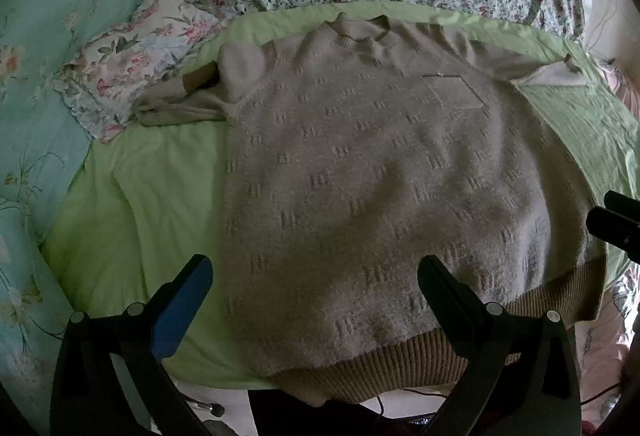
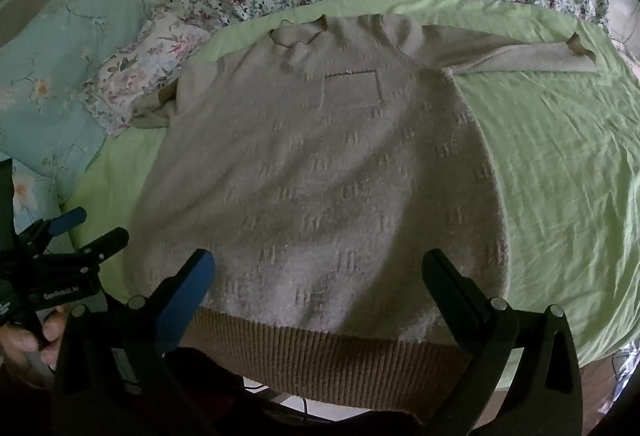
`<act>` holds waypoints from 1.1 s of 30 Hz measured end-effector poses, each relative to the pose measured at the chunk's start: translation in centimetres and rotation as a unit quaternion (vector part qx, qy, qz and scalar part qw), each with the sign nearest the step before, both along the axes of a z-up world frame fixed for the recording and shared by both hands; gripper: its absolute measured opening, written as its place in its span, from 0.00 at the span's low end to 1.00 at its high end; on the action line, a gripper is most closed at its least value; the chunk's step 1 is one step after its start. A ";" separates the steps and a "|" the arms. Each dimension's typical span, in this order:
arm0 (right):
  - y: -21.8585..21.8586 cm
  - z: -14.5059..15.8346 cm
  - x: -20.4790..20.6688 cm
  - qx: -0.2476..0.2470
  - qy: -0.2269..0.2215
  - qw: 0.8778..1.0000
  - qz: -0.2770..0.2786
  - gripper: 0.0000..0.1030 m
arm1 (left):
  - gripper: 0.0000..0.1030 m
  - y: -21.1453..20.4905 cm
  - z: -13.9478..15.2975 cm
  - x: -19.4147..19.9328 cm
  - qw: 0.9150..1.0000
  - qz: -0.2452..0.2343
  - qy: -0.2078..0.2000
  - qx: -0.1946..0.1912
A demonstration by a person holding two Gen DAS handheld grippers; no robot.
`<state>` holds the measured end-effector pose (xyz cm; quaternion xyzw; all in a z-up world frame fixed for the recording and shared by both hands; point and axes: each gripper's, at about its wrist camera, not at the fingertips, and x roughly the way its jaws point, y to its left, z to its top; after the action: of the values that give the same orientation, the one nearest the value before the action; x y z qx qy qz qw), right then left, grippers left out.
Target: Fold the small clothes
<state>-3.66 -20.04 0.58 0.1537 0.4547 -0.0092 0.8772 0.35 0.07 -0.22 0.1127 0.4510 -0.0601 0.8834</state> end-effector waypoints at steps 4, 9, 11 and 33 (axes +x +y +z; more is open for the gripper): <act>-0.1 0.0 0.0 -0.001 -0.002 1.000 0.000 1.00 | 0.99 0.0 0.0 -0.1 1.000 0.001 -0.001 0.000; 0.0 0.0 0.1 -0.001 -0.002 1.000 0.001 1.00 | 0.99 -0.2 0.0 -0.6 1.000 0.001 -0.001 -0.001; 0.0 0.0 0.1 -0.002 -0.003 1.000 0.001 1.00 | 0.99 -0.2 -0.2 -0.4 1.000 0.000 -0.004 -0.005; -0.6 -0.1 0.6 0.013 -0.001 1.000 -0.002 1.00 | 0.99 -0.7 -0.1 0.4 1.000 -0.007 0.006 -0.001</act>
<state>-3.11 -20.69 0.52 0.1664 0.4537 -0.0048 0.8754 0.79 -0.61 -0.30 0.1149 0.4550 -0.0677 0.8804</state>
